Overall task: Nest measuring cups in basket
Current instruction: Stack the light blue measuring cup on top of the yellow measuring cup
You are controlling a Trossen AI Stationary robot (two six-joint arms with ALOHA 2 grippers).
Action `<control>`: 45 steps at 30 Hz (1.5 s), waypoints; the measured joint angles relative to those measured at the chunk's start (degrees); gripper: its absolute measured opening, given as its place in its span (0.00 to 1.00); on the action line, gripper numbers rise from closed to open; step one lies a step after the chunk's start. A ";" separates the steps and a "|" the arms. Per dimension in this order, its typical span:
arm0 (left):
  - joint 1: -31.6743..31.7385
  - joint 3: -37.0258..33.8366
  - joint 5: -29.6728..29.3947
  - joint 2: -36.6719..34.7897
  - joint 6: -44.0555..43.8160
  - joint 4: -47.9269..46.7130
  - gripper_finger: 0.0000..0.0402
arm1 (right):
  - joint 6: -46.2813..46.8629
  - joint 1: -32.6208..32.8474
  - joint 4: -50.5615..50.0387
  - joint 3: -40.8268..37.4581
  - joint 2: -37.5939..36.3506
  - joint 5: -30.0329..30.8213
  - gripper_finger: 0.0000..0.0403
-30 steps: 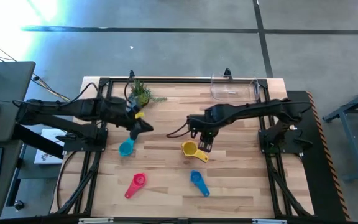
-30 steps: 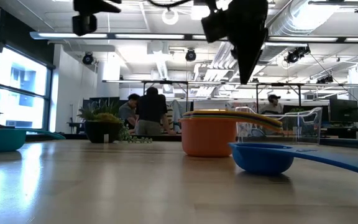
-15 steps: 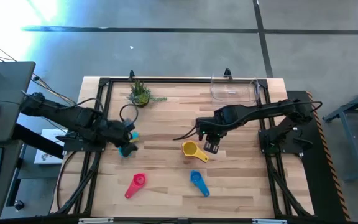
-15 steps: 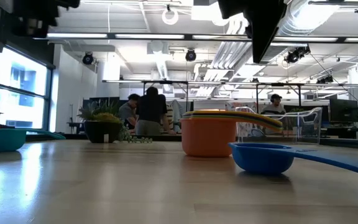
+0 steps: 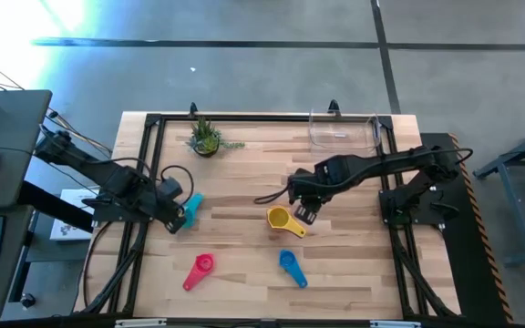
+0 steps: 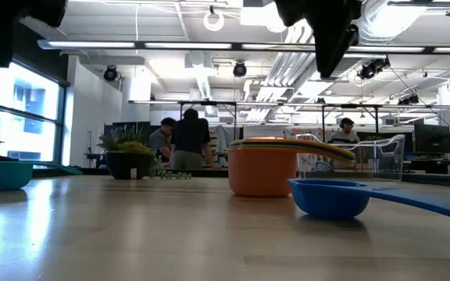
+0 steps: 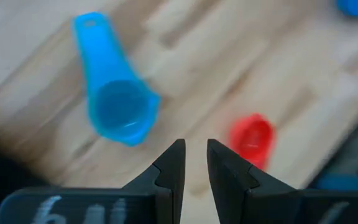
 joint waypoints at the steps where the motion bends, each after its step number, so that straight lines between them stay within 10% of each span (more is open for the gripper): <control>1: -0.11 -0.53 -0.26 0.00 -1.78 -1.48 0.14 | 0.59 0.04 0.10 0.00 0.00 -0.05 0.28; 11: -0.17 -11.22 0.94 0.04 -7.99 -2.28 0.14 | 6.48 0.04 1.00 -0.02 0.00 -0.16 0.28; 45: 11.28 -10.45 1.58 9.42 -13.76 6.57 0.15 | 4.05 0.04 3.38 -0.05 0.07 0.14 0.28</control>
